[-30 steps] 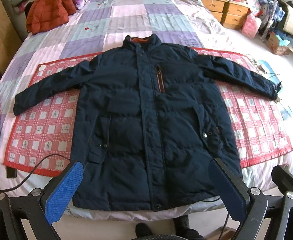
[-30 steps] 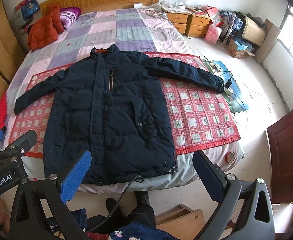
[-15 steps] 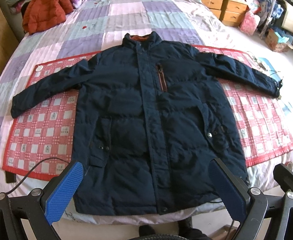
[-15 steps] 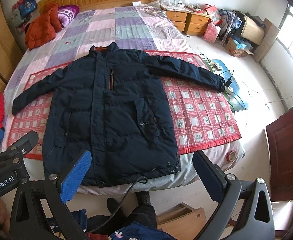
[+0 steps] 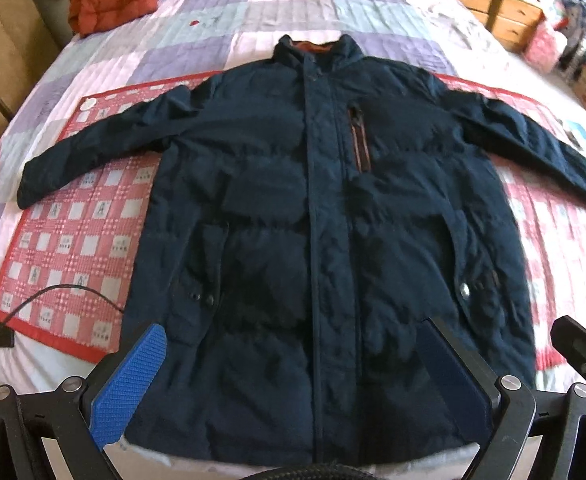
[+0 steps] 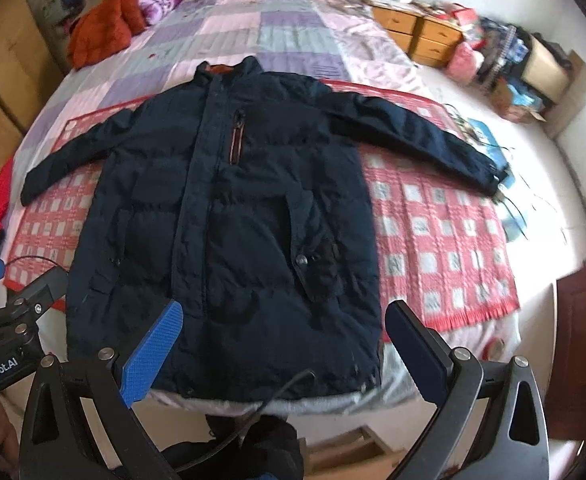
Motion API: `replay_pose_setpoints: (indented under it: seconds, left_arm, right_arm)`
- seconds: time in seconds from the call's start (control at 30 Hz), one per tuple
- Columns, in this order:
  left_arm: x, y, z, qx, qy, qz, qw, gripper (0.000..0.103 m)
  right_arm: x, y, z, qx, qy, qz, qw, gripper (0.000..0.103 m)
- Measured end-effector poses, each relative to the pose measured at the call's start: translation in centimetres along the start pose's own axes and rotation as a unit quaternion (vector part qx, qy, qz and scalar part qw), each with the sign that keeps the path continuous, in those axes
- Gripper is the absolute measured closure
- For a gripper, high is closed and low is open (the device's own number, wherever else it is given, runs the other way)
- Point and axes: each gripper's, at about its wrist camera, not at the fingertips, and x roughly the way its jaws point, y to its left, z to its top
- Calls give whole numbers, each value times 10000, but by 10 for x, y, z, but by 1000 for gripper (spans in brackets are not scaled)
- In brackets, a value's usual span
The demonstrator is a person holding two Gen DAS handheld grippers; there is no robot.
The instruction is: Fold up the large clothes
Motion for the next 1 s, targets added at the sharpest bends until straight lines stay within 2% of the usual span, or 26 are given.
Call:
replay_pose_setpoints:
  seconds: [0.2, 0.27, 0.37, 0.47, 0.67, 0.73, 0.77, 0.8, 0.87, 1.0]
  left_arm:
    - [44, -3, 19, -324, -116, 69, 9994, 0]
    - [62, -3, 24, -298, -177, 52, 9994, 0]
    - [94, 1, 30, -100, -436, 70, 9990, 0]
    - [140, 10, 29, 28, -343, -197, 9992, 0]
    - [233, 24, 1, 337, -35, 16, 9994, 0]
    - [263, 29, -14, 386, 190, 141, 9990, 0]
    - [273, 34, -21, 348, 261, 63, 9990, 0]
    - [278, 42, -29, 253, 239, -178, 9992, 0]
    - [277, 61, -40, 132, 66, -598, 9981, 0]
    - [260, 71, -55, 665, -2, -841, 9942, 0]
  right_arm:
    - [51, -9, 37, -278, -372, -15, 9989, 0]
    - [70, -11, 49, -262, -485, 8, 9985, 0]
    - [98, -5, 62, -449, -883, 157, 9950, 0]
    - [135, 7, 69, -852, -1115, -66, 9901, 0]
    - [238, 40, 59, -1215, -628, -77, 9906, 0]
    - [265, 55, 50, -1402, -469, -108, 9890, 0]
    - [281, 60, 43, -1471, -312, -49, 9886, 0]
    - [290, 61, 37, -1490, -234, -48, 9886, 0]
    - [295, 55, 27, -1465, -425, 103, 9882, 0]
    - [289, 18, 5, -1554, -336, 277, 9869, 0]
